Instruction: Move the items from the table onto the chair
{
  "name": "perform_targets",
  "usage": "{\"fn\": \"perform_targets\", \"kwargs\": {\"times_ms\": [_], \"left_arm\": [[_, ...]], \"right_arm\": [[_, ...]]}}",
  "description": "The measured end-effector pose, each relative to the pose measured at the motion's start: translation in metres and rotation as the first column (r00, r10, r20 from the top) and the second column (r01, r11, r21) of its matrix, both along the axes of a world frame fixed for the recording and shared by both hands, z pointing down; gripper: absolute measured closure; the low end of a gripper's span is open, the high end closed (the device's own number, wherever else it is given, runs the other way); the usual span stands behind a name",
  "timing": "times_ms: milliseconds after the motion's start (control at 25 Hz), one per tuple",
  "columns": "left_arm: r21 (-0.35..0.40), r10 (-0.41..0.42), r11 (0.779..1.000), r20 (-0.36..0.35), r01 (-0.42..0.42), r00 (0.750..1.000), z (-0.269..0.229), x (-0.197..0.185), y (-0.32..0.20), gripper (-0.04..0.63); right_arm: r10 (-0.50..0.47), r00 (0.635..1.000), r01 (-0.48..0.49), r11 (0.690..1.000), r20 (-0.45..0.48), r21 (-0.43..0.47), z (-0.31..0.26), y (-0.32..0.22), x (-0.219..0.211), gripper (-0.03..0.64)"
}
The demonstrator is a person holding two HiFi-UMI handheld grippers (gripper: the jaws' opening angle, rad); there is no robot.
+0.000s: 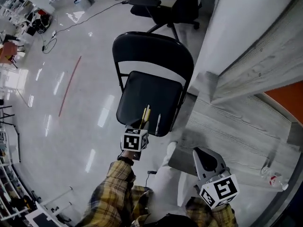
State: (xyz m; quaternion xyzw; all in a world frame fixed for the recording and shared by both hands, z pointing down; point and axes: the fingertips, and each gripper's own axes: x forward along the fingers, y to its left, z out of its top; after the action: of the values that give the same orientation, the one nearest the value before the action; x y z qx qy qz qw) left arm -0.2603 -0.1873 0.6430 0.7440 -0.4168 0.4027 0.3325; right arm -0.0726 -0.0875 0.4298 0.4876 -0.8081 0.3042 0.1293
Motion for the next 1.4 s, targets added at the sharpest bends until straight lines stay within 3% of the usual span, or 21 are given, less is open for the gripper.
{"fn": "perform_targets", "kwargs": {"times_ms": [320, 480, 680, 1120, 1400], "left_arm": [[-0.07, -0.074, 0.995, 0.002, 0.074, 0.997, 0.137, -0.019, -0.036, 0.48], [-0.096, -0.126, 0.988, -0.002, 0.125, 0.992, 0.18, -0.031, -0.04, 0.48], [-0.123, -0.129, 0.984, -0.006, 0.127, 0.992, 0.225, -0.034, -0.042, 0.48], [-0.175, -0.1, 0.979, 0.035, 0.105, 0.994, 0.264, -0.035, -0.036, 0.479], [-0.16, -0.095, 0.982, 0.042, 0.1, 0.995, 0.252, -0.04, -0.035, 0.448]], "right_arm": [[-0.016, 1.0, 0.015, 0.995, -0.003, -0.097, 0.095, -0.081, -0.042, 0.6], [-0.063, 0.998, 0.064, 0.988, 0.01, -0.139, 0.128, -0.102, -0.076, 0.6], [-0.113, 0.993, 0.115, 0.985, 0.022, -0.132, 0.137, -0.116, -0.105, 0.6], [-0.128, 0.992, 0.129, 0.983, 0.018, -0.132, 0.134, -0.122, -0.112, 0.6], [-0.115, 0.993, 0.116, 0.986, 0.013, -0.121, 0.129, -0.12, -0.11, 0.6]]}}
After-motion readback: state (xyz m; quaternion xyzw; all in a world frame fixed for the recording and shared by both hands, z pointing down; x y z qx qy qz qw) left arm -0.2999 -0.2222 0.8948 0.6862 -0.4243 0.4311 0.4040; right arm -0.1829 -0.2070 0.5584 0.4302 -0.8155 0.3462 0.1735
